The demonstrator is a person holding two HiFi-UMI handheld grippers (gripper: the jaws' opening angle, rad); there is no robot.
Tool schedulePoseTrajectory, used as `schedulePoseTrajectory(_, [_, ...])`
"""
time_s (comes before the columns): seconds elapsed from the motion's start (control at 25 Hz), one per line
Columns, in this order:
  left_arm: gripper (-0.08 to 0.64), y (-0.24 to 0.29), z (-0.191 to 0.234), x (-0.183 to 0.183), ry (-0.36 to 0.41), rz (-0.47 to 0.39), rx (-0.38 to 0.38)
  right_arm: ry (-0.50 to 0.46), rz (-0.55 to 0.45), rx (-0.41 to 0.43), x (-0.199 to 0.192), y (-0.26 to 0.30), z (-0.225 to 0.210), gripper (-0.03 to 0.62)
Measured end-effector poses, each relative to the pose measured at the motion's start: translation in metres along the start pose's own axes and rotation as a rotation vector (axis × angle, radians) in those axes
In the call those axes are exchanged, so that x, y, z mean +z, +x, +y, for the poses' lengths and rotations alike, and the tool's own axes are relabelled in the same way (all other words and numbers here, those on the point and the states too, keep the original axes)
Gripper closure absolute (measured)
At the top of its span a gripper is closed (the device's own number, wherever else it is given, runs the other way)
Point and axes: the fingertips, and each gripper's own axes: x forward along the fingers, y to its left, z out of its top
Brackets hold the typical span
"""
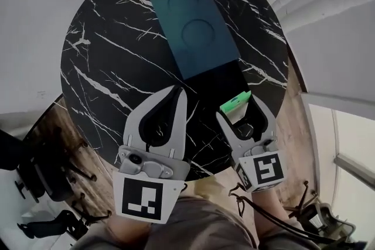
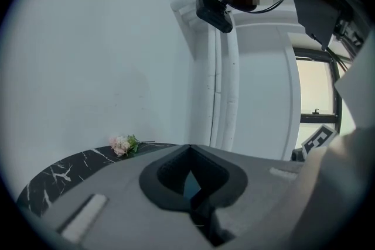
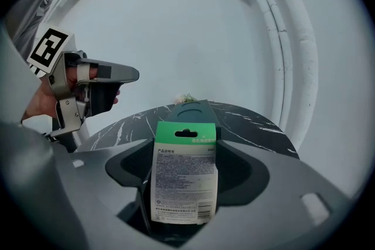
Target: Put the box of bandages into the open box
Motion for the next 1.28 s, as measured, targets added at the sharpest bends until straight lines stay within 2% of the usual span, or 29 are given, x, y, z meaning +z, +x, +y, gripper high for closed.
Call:
schedulePoseTrajectory(0.36, [0.56, 0.008, 0.011, -0.017, -0.033, 0.024, 0.003, -0.056, 0.053, -0.036, -0.013, 0.01, -0.001, 0.23])
schedulePoseTrajectory(0.52, [0.56, 0.007, 0.01, -0.017, -0.038, 0.018, 0.003, -0.048, 0.073, -0.007, -0.015, 0.012, 0.002, 0.213])
schedulePoseTrajectory(0.6, [0.56, 0.004, 0.009, -0.015, -0.034, 0.015, 0.002, -0.037, 0.072, 0.01, -0.015, 0.011, 0.003, 0.182])
schedulePoseTrajectory(0.84, [0.56, -0.009, 0.007, -0.002, -0.013, -0.01, 0.012, -0.027, 0.007, -0.009, 0.007, -0.003, 0.007, 0.209])
schedulePoseTrajectory(1.0, [0.56, -0.024, -0.001, 0.023, 0.011, -0.064, 0.019, -0.012, -0.104, -0.04, 0.046, -0.029, 0.006, 0.263])
schedulePoseTrajectory(1.28, [0.56, -0.064, -0.026, 0.087, 0.084, -0.184, 0.046, -0.014, -0.312, -0.033, 0.131, -0.092, 0.021, 0.447])
